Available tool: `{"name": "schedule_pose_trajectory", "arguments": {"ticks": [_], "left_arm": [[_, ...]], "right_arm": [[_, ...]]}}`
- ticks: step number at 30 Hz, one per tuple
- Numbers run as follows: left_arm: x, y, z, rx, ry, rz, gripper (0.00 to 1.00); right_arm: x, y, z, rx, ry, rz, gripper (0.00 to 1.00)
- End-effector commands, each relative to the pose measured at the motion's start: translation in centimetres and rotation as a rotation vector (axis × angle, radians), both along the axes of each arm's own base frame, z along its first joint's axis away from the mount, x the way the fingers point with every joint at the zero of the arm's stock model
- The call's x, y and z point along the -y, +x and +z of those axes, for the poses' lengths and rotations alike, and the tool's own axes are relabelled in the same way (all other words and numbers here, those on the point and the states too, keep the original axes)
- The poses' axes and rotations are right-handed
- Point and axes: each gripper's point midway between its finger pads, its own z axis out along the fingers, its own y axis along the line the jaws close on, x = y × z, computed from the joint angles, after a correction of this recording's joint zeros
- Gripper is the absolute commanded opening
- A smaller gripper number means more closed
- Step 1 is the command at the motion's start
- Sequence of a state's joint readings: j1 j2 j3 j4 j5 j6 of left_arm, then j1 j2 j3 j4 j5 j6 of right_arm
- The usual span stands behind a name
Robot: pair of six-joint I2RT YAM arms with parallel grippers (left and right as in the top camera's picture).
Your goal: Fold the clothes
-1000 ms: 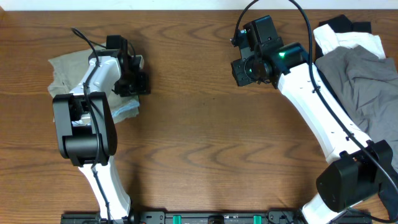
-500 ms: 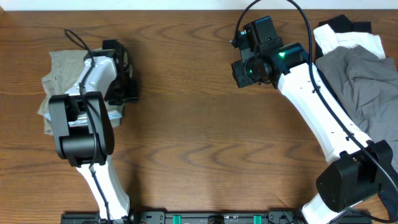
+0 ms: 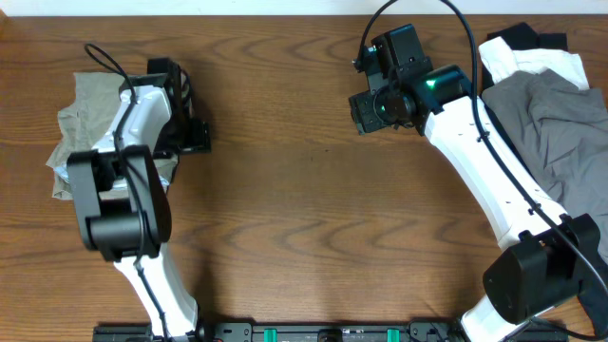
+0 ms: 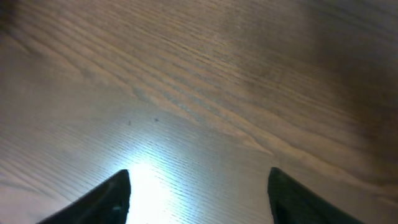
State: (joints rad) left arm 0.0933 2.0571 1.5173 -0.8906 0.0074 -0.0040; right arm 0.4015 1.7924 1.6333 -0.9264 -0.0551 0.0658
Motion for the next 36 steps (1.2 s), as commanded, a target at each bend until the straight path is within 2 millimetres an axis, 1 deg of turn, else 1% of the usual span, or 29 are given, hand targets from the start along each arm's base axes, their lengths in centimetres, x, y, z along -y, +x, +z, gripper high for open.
{"name": "schedule_pose_trajectory", "arguments": {"ticks": [1,2,4,6,7,9,11,13,15,17,19,21,25,29,33,36], "left_arm": [[0.3,1.8,6.7,0.175,0.025,0.013,0.81],[0.7,1.9,7.9,0.207,0.023,0.007,0.84],[1.4,2.0,9.7,0.257,0.022,-0.008,0.89],[2.6,2.2,11.0,0.297,0.002,-0.032,0.98],[3.1,2.3,11.3,0.309,-0.006,-0.044,0.99],[4.7,2.5,11.7,0.327,-0.042,-0.075,0.99],[6.7,2.8,11.8,0.339,-0.094,-0.113,1.00],[8.3,2.8,11.7,0.341,-0.112,-0.149,0.98],[9.5,2.6,11.7,0.338,-0.117,-0.178,0.98],[10.3,2.5,11.7,0.333,-0.120,-0.195,0.98],[10.6,2.1,11.6,0.318,-0.121,-0.202,0.98],[10.5,1.5,11.3,0.291,-0.123,-0.192,0.98],[10.2,0.4,11.4,0.257,-0.121,-0.191,0.98],[10.3,-1.0,12.1,0.230,-0.127,-0.195,0.98],[10.3,-2.6,13.2,0.218,-0.126,-0.202,0.98],[10.5,-4.0,13.9,0.235,-0.126,-0.221,0.98]], "right_arm": [[0.1,0.2,0.8,0.024,0.007,-0.003,0.76],[0.1,0.4,1.0,0.033,0.011,-0.005,0.77],[0.3,1.0,1.2,0.053,0.022,-0.020,0.80],[0.9,2.1,1.7,0.082,0.048,-0.070,0.83],[1.3,2.7,2.0,0.096,0.059,-0.090,0.84],[2.5,3.8,2.5,0.127,0.073,-0.127,0.87],[3.8,4.8,2.8,0.151,0.080,-0.160,0.93],[5.5,5.7,3.1,0.171,0.083,-0.198,0.98],[7.2,6.3,3.2,0.179,0.082,-0.234,0.99],[8.6,6.5,3.1,0.173,0.081,-0.264,0.99],[9.9,6.2,2.8,0.151,0.074,-0.288,0.99],[11.3,5.5,2.0,0.103,0.059,-0.317,0.99],[12.9,3.9,1.2,0.025,0.046,-0.369,0.99],[13.7,2.2,2.1,-0.001,0.040,-0.387,0.99],[13.9,0.3,3.5,0.001,0.040,-0.389,0.99],[14.0,-1.4,3.9,0.017,0.049,-0.388,0.99]]}}
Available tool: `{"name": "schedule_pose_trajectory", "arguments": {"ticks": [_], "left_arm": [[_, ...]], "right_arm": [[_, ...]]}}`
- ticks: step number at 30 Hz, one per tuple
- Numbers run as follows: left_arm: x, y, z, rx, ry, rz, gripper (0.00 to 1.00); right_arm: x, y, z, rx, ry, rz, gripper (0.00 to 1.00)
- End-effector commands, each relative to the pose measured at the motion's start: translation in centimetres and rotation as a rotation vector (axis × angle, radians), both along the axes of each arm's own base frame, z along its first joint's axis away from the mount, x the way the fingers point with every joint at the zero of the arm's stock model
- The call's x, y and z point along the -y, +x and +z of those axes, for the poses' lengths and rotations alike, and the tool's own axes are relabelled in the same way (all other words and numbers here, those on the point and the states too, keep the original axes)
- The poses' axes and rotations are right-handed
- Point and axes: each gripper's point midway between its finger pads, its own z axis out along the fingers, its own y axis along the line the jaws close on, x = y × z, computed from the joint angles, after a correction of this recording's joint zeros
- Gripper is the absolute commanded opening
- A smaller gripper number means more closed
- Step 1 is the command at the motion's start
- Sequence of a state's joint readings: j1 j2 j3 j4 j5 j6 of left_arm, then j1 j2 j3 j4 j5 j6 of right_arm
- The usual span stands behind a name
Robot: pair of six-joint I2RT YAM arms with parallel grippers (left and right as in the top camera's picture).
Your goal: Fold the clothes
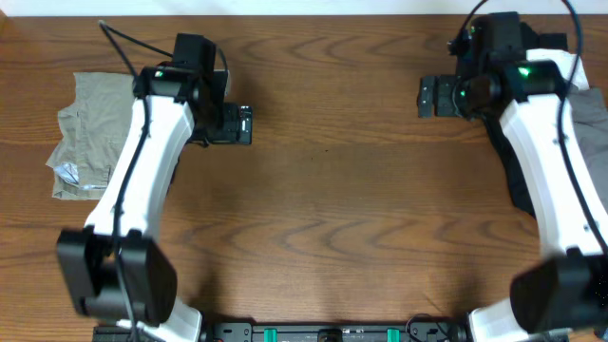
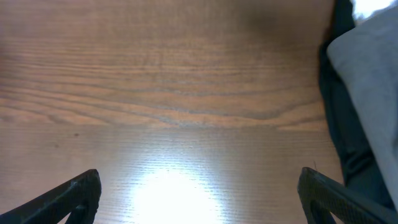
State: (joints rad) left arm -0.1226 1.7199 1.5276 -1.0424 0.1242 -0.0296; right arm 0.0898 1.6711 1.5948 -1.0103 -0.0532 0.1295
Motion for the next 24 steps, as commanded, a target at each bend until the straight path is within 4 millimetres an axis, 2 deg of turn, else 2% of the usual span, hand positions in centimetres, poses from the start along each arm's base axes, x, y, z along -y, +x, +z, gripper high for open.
{"name": "schedule_pose_trajectory", "arguments": {"ticks": [1,7,13,19,24], "left_arm": [[0.3,-1.8,2.0,0.051,-0.008,-0.016,0.98],[0.8,-5.2,3.5,0.158,-0.024,-0.047,0.98],[0.7,-8.7,6.5,0.423,-0.064,-0.060,0.98],[0.0,-11.7,6.4,0.542,-0.079,-0.058,0.98],[-0.3,-13.6,6.1,0.526,-0.076,-0.058,0.98]], "right_arm": [[0.4,-2.4,1.4,0.042,0.021,-0.025,0.99],[0.8,-7.6,1.5,0.136,0.048,-0.052,0.99],[1.3,-14.3,1.7,0.271,0.065,-0.049,0.99],[1.5,-18.3,2.6,0.358,0.081,-0.042,0.99],[1.7,-20.6,2.7,0.356,0.080,-0.042,0.99]]}}
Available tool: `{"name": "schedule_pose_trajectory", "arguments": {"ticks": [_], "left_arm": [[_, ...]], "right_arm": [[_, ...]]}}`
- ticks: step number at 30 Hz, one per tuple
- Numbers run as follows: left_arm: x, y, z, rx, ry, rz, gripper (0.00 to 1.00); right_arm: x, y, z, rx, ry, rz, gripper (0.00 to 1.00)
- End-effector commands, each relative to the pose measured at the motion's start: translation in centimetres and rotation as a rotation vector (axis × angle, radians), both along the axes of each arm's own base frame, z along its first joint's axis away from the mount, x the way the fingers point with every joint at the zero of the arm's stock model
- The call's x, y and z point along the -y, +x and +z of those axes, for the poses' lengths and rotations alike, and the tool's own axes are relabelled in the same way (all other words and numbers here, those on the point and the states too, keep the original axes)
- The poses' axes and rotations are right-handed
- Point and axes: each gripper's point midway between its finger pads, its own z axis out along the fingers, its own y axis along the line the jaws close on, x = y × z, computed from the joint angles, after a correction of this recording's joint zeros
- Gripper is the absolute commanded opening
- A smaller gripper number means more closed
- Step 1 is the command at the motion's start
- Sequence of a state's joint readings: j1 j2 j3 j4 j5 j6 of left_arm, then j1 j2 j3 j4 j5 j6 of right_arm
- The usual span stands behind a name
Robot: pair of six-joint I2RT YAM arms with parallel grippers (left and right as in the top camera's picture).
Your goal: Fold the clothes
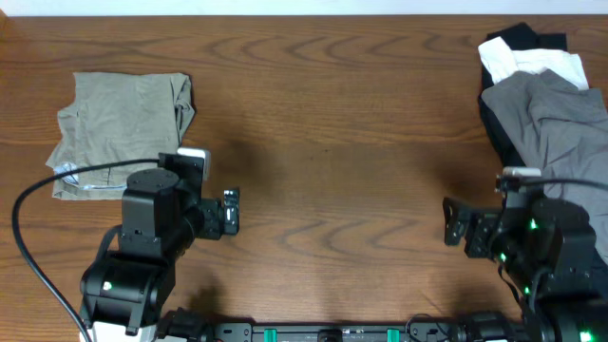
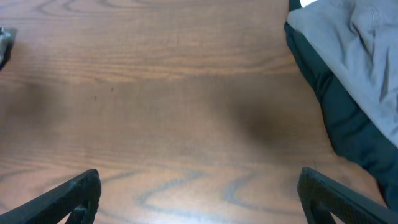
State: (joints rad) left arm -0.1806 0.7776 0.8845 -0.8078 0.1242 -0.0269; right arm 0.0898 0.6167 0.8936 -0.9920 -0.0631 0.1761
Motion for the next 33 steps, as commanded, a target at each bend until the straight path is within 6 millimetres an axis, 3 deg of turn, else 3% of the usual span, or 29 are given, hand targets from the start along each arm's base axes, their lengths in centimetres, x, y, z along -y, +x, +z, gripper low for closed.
{"name": "schedule_pose_trajectory", "arguments": {"ticks": [1,17,24,28,33], "left_arm": [[-0.1,-0.6,-0.2,-0.010,0.005,0.001,0.98],[-0.1,-0.4,-1.0,-0.043,0.011,0.001,0.98],[-0.1,-0.4,-1.0,-0.043,0.011,0.001,0.98],[-0.1,-0.4,-1.0,-0.043,0.011,0.001,0.98],[-0.1,-0.4,-1.0,-0.043,0.011,0.001,0.98]], "right_arm": [[0.1,-1.0,-0.5,-0.018,0.012,-0.009,0.99],[0.3,-3.3,-2.8,-0.143,-0.002,-0.010,0.99],[0.4,-3.0,-1.9,0.053,-0.033,0.025,0.99],[0.4,-3.1,-3.5,0.148,-0.030,0.026,0.99],[0.3,-1.8,-5.7,0.279,-0.021,0.024,0.99]]}}
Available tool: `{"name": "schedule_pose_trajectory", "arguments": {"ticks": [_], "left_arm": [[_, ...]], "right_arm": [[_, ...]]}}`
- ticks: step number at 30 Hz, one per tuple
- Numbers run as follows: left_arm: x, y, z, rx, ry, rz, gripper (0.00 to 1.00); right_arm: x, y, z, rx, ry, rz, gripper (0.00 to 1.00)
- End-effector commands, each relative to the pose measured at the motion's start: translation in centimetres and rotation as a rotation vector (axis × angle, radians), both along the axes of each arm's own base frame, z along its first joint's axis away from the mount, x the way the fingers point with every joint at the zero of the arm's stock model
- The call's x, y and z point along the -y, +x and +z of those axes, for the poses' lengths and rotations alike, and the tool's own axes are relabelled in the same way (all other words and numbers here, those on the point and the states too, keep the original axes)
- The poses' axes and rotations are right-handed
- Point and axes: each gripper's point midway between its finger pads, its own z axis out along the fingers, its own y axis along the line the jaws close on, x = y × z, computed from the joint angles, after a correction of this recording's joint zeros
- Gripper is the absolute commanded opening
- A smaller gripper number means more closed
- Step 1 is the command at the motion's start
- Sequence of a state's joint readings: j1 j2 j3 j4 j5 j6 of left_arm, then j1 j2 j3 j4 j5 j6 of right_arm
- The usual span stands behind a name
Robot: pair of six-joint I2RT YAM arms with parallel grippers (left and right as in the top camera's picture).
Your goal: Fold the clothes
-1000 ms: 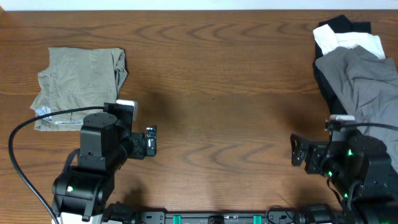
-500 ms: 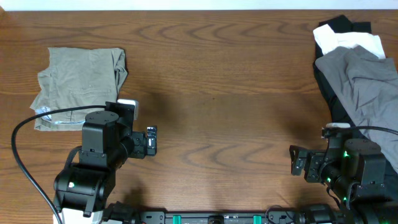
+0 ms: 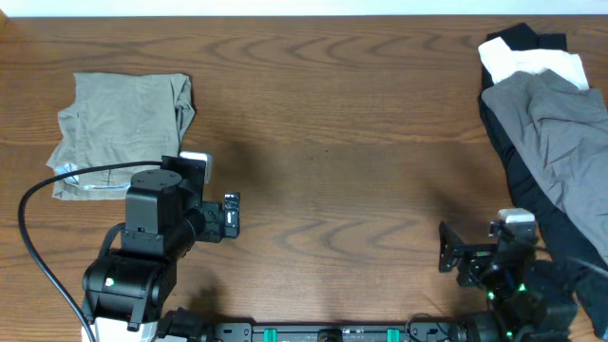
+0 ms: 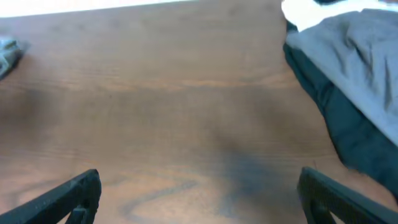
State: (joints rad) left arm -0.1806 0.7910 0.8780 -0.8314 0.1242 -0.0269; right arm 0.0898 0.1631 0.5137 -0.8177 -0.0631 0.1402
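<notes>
A folded olive-grey garment (image 3: 122, 135) lies at the table's left. A heap of unfolded clothes (image 3: 548, 123), grey over black with white at the back, fills the right edge; the right wrist view shows the heap (image 4: 348, 81) at upper right. My left gripper (image 3: 231, 216) sits pulled back near the front left, empty, jaws open. My right gripper (image 3: 446, 250) is low at the front right, open and empty; its fingertips (image 4: 74, 196) stand wide apart over bare wood, right gripper (image 4: 199, 199).
Wooden table (image 3: 332, 142) with a white wall strip along its far edge. A black cable (image 3: 57, 180) loops from the left arm over the folded garment's front corner. The arm bases stand at the front edge.
My right arm has drawn a little further back toward the front edge, and its camera now tilts to see the far table edge. The left arm has barely shifted.
First my left gripper was at the folded olive garment and my right was over bare wood at the back right. Then both were lifted, away from the clothes. After that both arms were retracted to the front edge, open and empty, where they remain.
</notes>
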Motion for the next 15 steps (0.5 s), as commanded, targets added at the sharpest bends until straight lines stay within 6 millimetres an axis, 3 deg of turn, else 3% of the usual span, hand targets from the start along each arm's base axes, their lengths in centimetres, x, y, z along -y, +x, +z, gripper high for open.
{"name": "schedule_pose_trajectory", "arguments": {"ticks": [1,6,15], "left_arm": [[0.0,0.0,0.0,0.000,0.003,0.002,0.98],[0.0,0.0,0.0,0.000,0.003,0.002,0.98],[0.0,0.0,0.0,0.000,0.003,0.001,0.98]], "right_arm": [[0.0,0.6,-1.7,0.059,-0.011,0.002,0.99],[-0.6,2.7,-3.0,0.169,0.009,0.026,0.99],[-1.0,5.7,-2.2,0.442,-0.066,0.059,0.99]]}}
